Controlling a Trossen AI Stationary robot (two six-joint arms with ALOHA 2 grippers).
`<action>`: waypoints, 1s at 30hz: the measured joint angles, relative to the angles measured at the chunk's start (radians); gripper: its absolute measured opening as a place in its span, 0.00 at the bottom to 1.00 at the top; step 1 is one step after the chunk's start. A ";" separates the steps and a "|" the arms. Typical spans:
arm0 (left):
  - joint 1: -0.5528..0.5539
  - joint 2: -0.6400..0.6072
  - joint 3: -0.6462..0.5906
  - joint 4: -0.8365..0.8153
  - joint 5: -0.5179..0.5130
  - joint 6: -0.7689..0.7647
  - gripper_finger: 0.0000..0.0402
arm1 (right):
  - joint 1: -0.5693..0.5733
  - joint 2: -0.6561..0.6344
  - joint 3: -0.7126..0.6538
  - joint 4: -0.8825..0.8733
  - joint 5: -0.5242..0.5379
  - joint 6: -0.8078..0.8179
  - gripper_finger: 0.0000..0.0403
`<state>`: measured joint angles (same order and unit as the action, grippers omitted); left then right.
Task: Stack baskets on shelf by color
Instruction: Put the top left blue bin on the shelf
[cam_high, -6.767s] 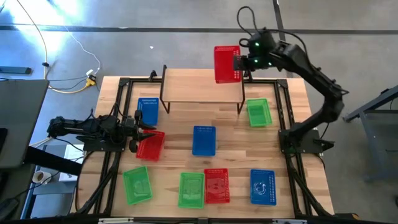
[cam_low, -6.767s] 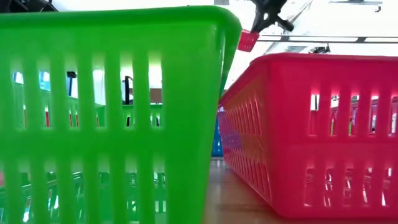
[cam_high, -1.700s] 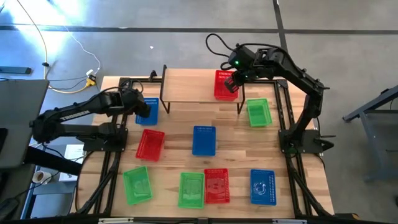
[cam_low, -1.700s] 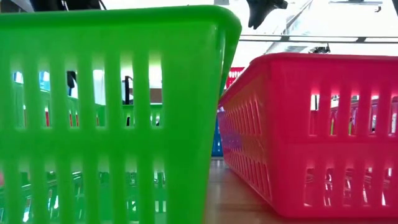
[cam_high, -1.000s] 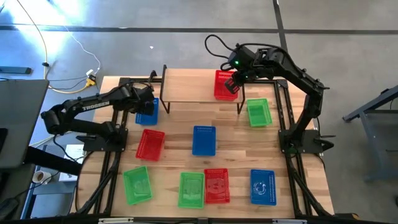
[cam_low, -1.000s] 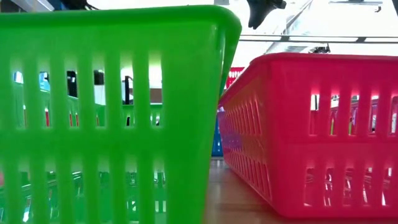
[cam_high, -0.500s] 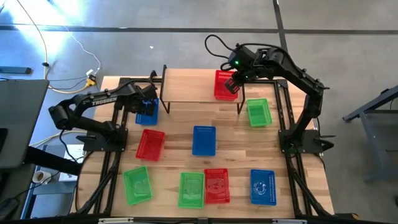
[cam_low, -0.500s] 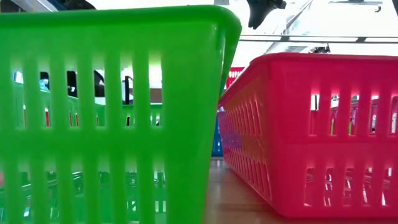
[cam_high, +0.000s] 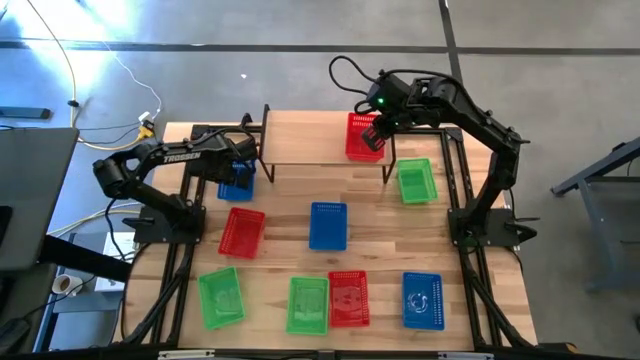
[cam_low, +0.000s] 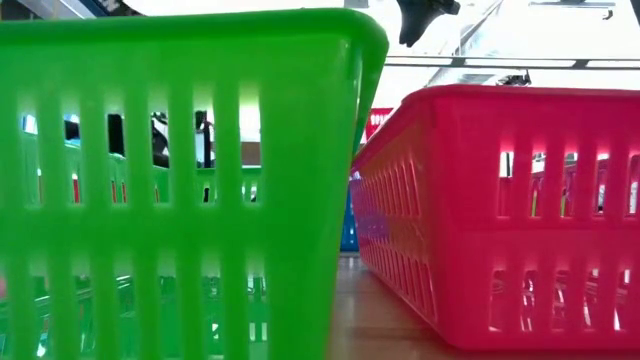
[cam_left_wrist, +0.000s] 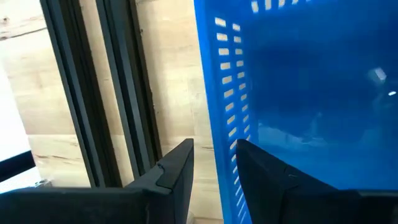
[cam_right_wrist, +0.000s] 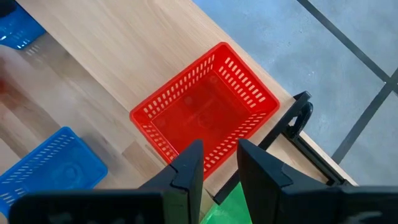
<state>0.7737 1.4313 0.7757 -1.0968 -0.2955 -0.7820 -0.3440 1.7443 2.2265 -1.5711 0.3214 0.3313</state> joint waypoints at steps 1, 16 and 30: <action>0.000 0.009 0.000 0.000 0.001 0.001 0.28 | 0.000 0.000 0.000 0.000 0.000 0.000 0.22; 0.016 0.056 0.000 -0.002 0.007 0.066 0.12 | 0.000 0.000 0.000 0.000 0.000 0.000 0.22; 0.051 -0.023 0.001 -0.007 0.007 0.139 0.01 | 0.000 0.000 0.000 0.000 0.000 0.004 0.22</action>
<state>0.8243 1.4082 0.7765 -1.1034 -0.2880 -0.6426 -0.3443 1.7443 2.2265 -1.5707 0.3218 0.3351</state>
